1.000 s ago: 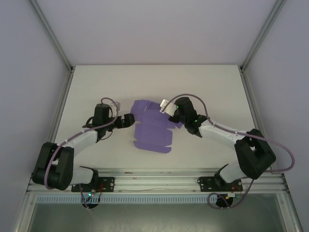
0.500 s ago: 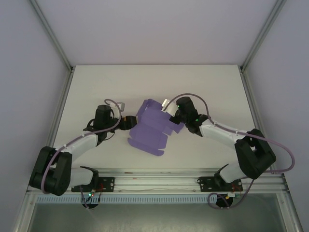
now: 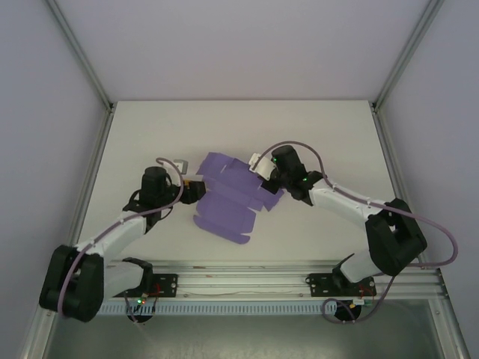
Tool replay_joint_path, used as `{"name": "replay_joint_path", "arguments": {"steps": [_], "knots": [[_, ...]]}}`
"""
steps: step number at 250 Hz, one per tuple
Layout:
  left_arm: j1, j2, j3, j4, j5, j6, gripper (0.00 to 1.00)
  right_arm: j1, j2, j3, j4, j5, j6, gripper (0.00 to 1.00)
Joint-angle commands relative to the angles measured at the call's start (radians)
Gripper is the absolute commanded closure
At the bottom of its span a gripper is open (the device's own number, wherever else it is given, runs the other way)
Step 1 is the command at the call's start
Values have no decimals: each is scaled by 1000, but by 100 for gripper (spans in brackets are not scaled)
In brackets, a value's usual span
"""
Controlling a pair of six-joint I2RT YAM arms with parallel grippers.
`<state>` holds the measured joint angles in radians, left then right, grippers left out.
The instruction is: Assemble paper box
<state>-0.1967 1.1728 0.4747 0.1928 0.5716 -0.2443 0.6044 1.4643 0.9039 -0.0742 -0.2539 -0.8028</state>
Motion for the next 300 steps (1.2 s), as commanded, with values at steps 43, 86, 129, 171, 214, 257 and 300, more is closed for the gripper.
{"name": "replay_joint_path", "arguments": {"steps": [43,86,129,171,214,257,300], "knots": [[17,167,113,104,161,94,63,-22,22,79,-88,-72,48,100],[17,169,68,151,163,78,63,-50,33,106,-119,-108,82,100],[18,162,49,195,148,61,83,-59,40,121,-134,-115,105,100],[17,143,16,248,204,65,98,-108,75,166,-154,-150,223,100],[14,79,-38,325,320,77,100,-193,116,191,-177,-253,310,100],[-73,40,10,157,202,202,100,-197,140,225,-242,-284,298,100],[-218,91,121,-13,-164,259,99,-189,121,220,-228,-269,312,100]]}}
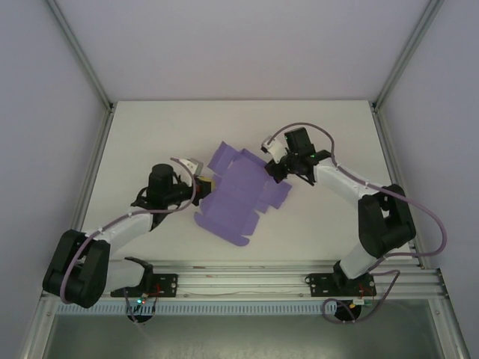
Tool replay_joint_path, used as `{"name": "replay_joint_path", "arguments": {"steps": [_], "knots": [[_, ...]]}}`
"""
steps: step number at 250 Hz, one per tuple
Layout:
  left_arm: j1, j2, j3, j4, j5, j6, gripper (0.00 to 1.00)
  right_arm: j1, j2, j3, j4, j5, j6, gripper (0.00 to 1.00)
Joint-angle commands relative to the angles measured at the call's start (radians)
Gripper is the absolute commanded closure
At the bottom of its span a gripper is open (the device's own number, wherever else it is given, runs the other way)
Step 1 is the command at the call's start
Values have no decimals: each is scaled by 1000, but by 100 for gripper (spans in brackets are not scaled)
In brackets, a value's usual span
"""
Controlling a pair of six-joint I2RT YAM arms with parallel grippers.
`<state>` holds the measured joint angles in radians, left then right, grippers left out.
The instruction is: Assemble paper box
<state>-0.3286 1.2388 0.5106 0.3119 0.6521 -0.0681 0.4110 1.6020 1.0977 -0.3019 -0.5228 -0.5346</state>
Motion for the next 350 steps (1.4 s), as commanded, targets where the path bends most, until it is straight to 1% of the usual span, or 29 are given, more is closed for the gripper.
{"name": "replay_joint_path", "arguments": {"steps": [1,18,29,47,66,79,94,113,127,138,142,159,180,195,202,216,232,244,251,253,275,309,329,350], "knots": [[-89,27,88,-134,-252,82,99,4,-17,26,0,0,44,100],[-137,64,121,-147,-368,74,99,27,-29,21,1,37,38,100],[-169,91,140,-154,-423,73,99,43,-34,21,-4,67,36,100],[-221,134,166,-156,-492,89,99,64,-35,24,-9,114,43,100],[-266,183,196,-178,-559,111,96,77,-37,24,-11,153,53,100],[-285,222,222,-204,-583,118,91,89,-44,17,-8,171,47,100],[-293,269,249,-228,-584,113,89,105,-54,4,-2,188,34,100],[-295,313,273,-228,-543,99,86,115,-67,-6,8,200,19,100],[-295,335,277,-201,-500,82,78,116,-72,-12,10,208,9,100],[-295,351,278,-180,-450,75,68,121,-76,-17,13,221,-3,100],[-295,356,282,-175,-433,74,66,123,-77,-18,13,227,-7,100],[-294,371,297,-174,-382,66,63,131,-80,-17,5,255,-30,100],[-294,366,299,-178,-395,56,62,136,-87,-18,-5,277,-58,100],[-293,343,285,-177,-400,46,59,138,-92,-20,-3,298,-73,100],[-292,324,276,-177,-398,40,55,139,-94,-21,0,309,-82,100],[-291,276,247,-166,-402,25,42,140,-96,-26,10,338,-97,100],[-283,208,211,-157,-417,-3,29,144,-100,-28,12,371,-127,100],[-273,151,182,-158,-432,-29,14,152,-104,-31,21,402,-156,100],[-266,116,169,-162,-448,-50,2,159,-107,-34,27,422,-176,100],[-263,107,164,-164,-452,-55,1,161,-107,-35,28,427,-182,100],[-225,4,143,-227,-483,-123,0,190,-113,-53,66,494,-252,100],[-134,-115,135,-327,-549,-250,0,248,-107,-73,133,613,-353,100],[-68,-137,145,-379,-588,-330,0,285,-96,-94,211,704,-417,100],[-7,-114,162,-418,-614,-384,0,321,-79,-117,307,787,-488,100]]}}
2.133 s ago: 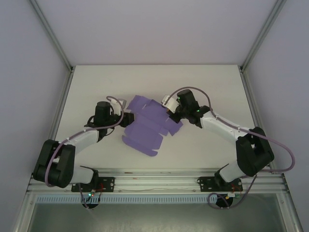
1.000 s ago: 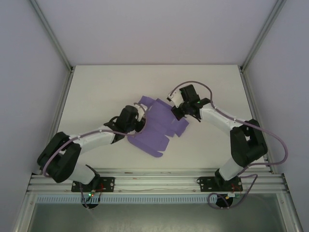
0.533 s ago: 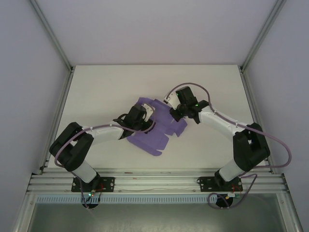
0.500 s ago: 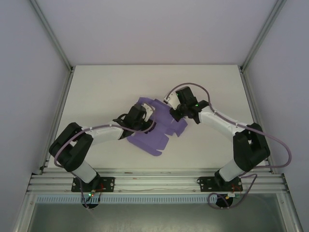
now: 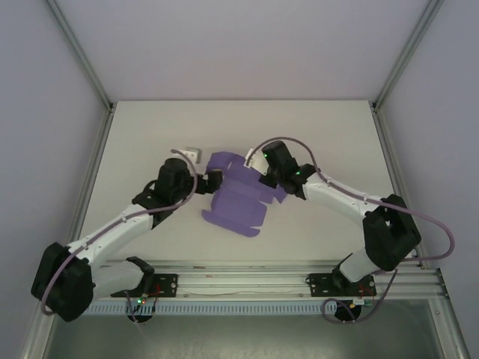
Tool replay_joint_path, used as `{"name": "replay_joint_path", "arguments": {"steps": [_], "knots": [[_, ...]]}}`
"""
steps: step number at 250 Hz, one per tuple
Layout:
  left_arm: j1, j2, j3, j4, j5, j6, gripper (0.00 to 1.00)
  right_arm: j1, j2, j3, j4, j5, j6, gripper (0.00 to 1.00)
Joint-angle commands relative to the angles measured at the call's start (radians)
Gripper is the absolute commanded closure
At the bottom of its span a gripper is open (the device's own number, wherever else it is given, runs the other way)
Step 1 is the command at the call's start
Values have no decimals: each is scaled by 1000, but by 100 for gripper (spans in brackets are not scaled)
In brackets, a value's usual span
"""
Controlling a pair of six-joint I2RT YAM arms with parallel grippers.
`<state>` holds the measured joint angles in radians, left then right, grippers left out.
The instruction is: Assemble paper box
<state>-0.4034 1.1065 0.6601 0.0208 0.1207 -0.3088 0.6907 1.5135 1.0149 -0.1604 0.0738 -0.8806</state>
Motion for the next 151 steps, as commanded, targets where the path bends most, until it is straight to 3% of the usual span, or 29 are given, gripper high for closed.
{"name": "replay_joint_path", "arguments": {"steps": [1,35,78,118,151], "knots": [[69,21,13,-128,-84,-144,0,42,12,-35,170,194,-145,100],[145,93,48,-145,-75,-199,0,87,44,-85,309,264,-297,100],[221,153,58,-90,-58,-238,0,121,124,-167,641,352,-519,100],[245,232,66,-14,-50,-207,0,144,200,-226,893,375,-654,100],[245,308,58,85,5,-191,0,152,251,-243,978,397,-701,100]]}}
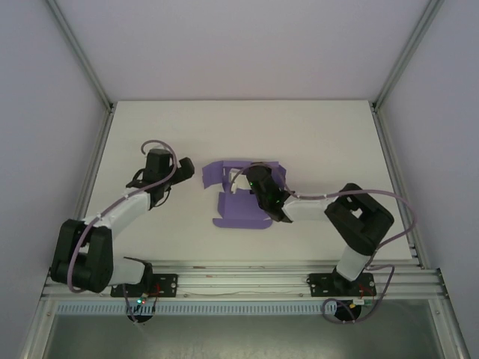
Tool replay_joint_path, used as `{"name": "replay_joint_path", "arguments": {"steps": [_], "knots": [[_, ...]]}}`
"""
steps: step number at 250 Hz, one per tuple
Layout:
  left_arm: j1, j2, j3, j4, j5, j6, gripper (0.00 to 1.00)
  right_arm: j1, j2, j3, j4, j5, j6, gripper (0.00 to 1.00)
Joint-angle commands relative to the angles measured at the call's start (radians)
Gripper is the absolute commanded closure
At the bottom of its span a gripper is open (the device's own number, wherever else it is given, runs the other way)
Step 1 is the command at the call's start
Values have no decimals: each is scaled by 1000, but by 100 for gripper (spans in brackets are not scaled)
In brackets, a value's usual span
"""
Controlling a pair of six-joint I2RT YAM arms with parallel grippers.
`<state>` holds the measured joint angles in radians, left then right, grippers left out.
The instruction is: Assemble paper box
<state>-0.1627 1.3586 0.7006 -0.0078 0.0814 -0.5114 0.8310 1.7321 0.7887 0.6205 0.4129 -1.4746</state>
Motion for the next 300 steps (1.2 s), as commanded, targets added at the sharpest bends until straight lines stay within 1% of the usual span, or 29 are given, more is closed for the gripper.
{"name": "replay_joint_path", "arguments": {"steps": [1,12,36,54,74,95,107,115,149,178,205,233,260,284,300], "knots": [[5,57,17,116,44,12,0,11,33,-18,200,58,-106,100],[5,81,23,135,51,20,0,14,39,-25,226,55,-102,100],[5,133,52,139,67,47,1,20,36,-23,210,54,-76,100],[5,164,64,154,107,67,4,22,27,-25,201,49,-53,100],[5,192,53,209,176,86,8,24,17,-29,198,50,-37,100],[2,211,32,281,285,117,13,25,11,-32,193,57,-32,100],[-2,219,23,311,333,131,13,27,7,-35,180,59,-25,100],[-7,224,18,331,363,145,16,26,4,-34,169,60,-19,100],[-47,239,8,372,418,184,27,28,-3,-34,144,62,16,100],[-97,263,10,392,432,222,34,29,-6,-32,120,64,33,100],[-137,284,19,401,434,244,46,30,-2,-30,103,64,46,100],[-160,289,5,414,419,257,47,31,0,-27,99,72,60,100],[-163,286,-24,431,398,253,47,30,0,-30,84,73,68,100],[-164,261,-40,409,364,237,46,33,2,-26,80,83,82,100],[-164,229,-55,373,310,206,44,31,1,-26,76,85,85,100]]}}
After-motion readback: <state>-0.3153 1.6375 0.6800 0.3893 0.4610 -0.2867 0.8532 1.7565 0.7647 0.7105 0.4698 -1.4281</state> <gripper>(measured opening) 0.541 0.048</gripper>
